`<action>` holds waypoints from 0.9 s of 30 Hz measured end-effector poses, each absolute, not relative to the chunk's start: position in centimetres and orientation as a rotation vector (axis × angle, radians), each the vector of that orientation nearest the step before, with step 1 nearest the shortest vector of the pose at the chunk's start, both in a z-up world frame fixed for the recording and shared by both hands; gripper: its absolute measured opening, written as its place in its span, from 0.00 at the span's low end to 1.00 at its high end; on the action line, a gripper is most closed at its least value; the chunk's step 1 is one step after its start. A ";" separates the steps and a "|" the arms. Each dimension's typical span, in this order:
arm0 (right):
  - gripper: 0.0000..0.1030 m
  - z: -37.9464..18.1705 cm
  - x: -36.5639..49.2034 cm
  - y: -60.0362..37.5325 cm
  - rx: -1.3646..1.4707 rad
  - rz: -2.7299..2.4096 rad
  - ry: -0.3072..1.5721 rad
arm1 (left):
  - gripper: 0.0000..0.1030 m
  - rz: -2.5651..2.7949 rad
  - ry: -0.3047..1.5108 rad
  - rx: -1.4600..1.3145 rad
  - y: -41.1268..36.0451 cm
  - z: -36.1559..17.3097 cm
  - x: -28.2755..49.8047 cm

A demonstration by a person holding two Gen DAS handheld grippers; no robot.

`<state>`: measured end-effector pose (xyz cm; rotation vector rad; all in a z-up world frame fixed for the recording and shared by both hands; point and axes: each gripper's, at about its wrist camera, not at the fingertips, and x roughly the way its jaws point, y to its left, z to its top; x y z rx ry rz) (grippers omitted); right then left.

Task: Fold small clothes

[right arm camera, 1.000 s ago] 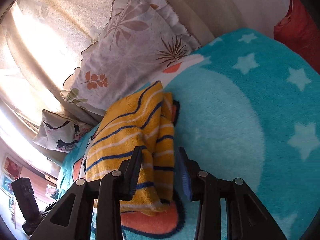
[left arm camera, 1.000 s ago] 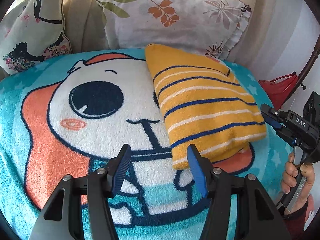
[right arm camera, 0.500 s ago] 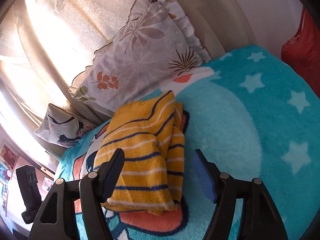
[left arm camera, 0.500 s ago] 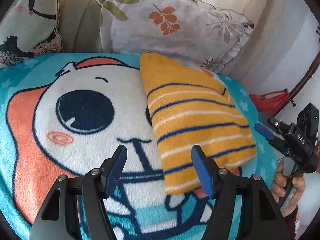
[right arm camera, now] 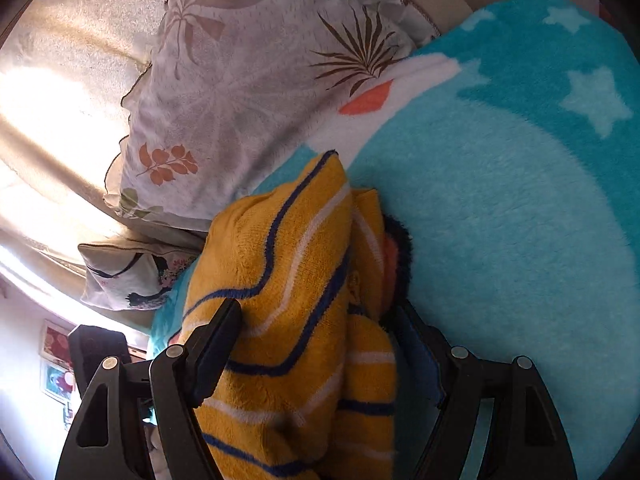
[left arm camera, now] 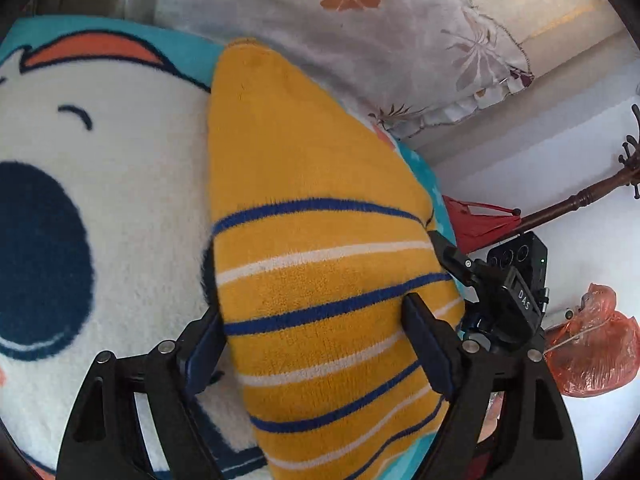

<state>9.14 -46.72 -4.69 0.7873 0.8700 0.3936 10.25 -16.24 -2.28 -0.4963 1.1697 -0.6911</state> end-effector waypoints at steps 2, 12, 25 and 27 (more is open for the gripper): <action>0.66 -4.4 9.4 -46.0 0.769 0.397 0.878 | 0.72 -0.680 1.154 -0.493 -16.5 -1.9 10.0; 0.38 2.0 7.6 -42.4 0.661 0.446 0.766 | 0.57 -0.674 1.045 -0.516 -13.2 2.9 8.4; 0.44 0.8 10.8 -36.5 0.608 0.474 0.805 | 0.58 -0.472 1.021 -0.440 -8.1 2.7 10.4; 0.44 0.0 10.7 -36.8 0.637 0.441 0.824 | 0.58 -0.469 1.055 -0.474 -7.0 1.7 10.0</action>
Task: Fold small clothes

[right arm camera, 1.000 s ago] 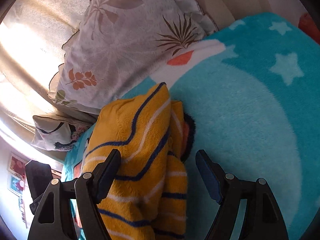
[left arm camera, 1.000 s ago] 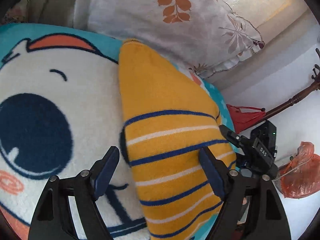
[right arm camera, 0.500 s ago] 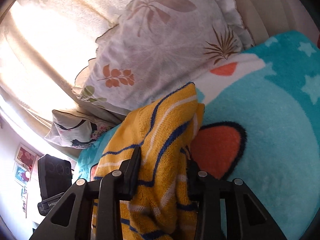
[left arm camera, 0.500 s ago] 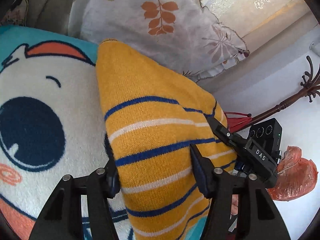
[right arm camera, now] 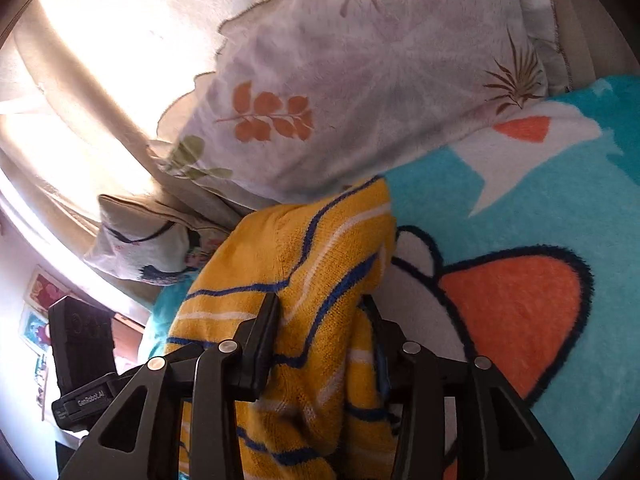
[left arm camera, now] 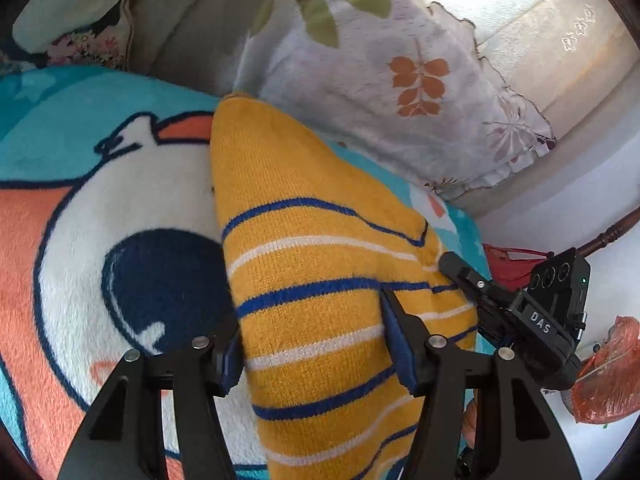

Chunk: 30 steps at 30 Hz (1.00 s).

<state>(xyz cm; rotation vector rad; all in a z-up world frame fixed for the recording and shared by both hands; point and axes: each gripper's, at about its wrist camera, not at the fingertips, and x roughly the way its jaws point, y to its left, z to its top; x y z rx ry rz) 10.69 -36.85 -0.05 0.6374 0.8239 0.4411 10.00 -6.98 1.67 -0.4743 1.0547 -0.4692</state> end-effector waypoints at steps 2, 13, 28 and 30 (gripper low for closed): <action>0.46 -0.2 8.9 -38.3 0.715 0.469 0.788 | 0.58 -0.485 1.034 -0.485 -5.9 1.9 8.8; 0.55 -3.2 -3.1 -40.3 0.585 0.530 0.836 | 0.59 -0.570 0.998 -0.419 -4.3 1.8 2.0; 0.06 -2.9 -1.5 -37.6 0.361 0.492 0.825 | 0.22 -0.522 1.066 -0.360 -6.6 -0.9 1.6; 0.06 -3.4 -1.2 -38.8 0.371 0.458 0.845 | 0.22 -0.514 1.077 -0.363 -6.7 -1.3 1.7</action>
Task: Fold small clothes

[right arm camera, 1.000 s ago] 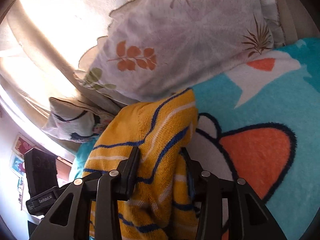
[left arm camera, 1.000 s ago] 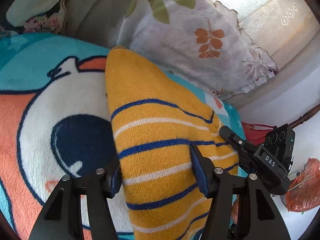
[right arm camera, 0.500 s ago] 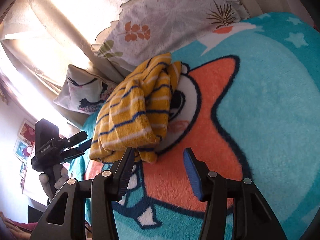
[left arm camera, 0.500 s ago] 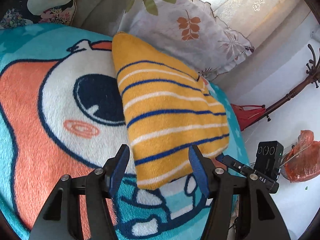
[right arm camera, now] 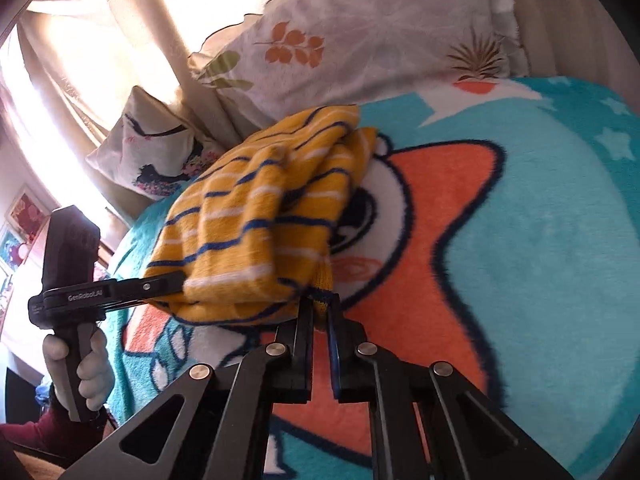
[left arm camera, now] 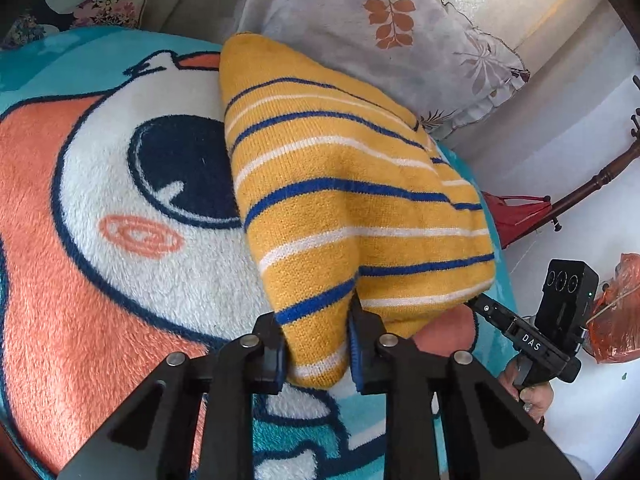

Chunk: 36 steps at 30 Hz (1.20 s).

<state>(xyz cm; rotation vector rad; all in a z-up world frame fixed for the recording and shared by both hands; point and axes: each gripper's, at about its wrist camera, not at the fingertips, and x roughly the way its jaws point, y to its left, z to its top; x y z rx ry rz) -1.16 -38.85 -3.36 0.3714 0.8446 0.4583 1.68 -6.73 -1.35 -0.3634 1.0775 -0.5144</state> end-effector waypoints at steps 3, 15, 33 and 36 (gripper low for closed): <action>0.06 -4.4 -1.0 -38.8 0.366 0.449 0.874 | 0.22 -0.502 1.085 -0.396 -6.4 -2.0 1.6; 0.12 -0.2 -3.0 -42.8 0.457 0.320 0.728 | 0.30 -0.526 0.954 -0.287 -5.7 3.9 -2.1; 0.30 -0.5 2.1 -37.2 0.415 0.333 0.816 | 0.51 -0.429 0.967 -0.139 -10.3 2.1 0.5; 0.30 2.0 2.2 -37.6 0.461 0.370 0.704 | 0.51 -0.437 0.954 -0.148 -10.2 2.7 -0.3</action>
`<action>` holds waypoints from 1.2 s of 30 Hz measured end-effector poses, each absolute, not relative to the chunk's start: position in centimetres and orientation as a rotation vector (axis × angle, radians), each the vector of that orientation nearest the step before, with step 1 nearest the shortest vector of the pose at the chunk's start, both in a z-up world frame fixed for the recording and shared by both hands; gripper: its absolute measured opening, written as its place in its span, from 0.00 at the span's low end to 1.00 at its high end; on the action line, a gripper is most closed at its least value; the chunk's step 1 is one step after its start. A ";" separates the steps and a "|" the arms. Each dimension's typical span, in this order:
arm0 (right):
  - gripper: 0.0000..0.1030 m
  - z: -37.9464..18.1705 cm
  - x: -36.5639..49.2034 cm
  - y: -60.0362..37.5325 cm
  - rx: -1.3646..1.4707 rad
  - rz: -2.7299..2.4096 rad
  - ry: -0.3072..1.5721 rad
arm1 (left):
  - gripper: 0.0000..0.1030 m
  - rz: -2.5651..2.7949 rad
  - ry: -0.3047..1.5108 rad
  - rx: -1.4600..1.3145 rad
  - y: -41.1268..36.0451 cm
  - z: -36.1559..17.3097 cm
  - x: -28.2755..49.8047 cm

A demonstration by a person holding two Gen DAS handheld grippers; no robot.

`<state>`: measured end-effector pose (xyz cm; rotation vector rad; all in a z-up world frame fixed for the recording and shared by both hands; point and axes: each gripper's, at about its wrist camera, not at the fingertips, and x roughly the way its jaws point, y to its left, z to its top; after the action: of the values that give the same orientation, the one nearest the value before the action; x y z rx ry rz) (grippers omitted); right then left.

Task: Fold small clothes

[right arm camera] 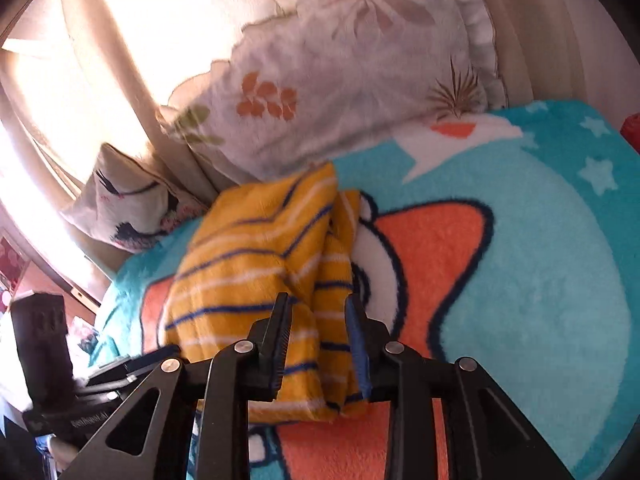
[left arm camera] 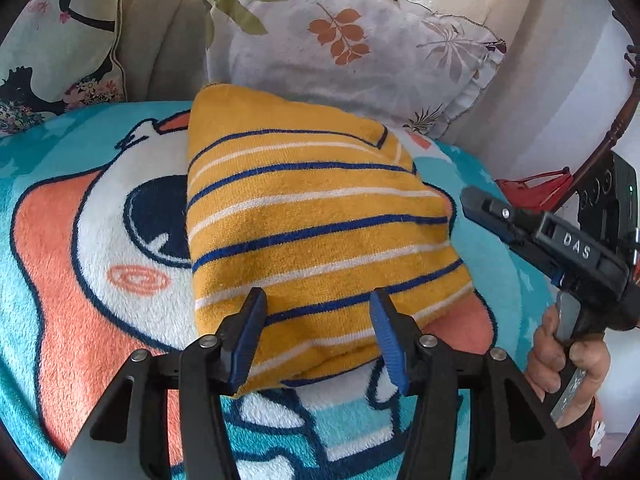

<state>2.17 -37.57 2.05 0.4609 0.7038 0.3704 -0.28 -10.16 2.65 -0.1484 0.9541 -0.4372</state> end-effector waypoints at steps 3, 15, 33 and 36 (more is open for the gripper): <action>0.31 1.9 3.9 -35.8 0.463 0.444 0.708 | 0.51 -0.442 0.945 -0.151 -9.9 3.0 -1.2; 0.51 4.4 4.5 -34.4 0.486 0.487 0.648 | 0.57 -0.423 0.928 -0.182 -7.8 4.1 -2.1; 0.43 3.5 11.7 -29.2 0.588 0.568 0.751 | 0.59 -0.384 0.952 -0.210 -5.2 3.2 -2.5; 0.39 0.7 15.2 -29.7 0.660 0.479 0.827 | 0.59 -0.365 0.925 -0.195 -4.9 3.9 -3.1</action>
<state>15.16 -29.68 0.69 0.6599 0.8270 0.4795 -3.11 -4.86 3.91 -0.1946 0.9247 -0.3646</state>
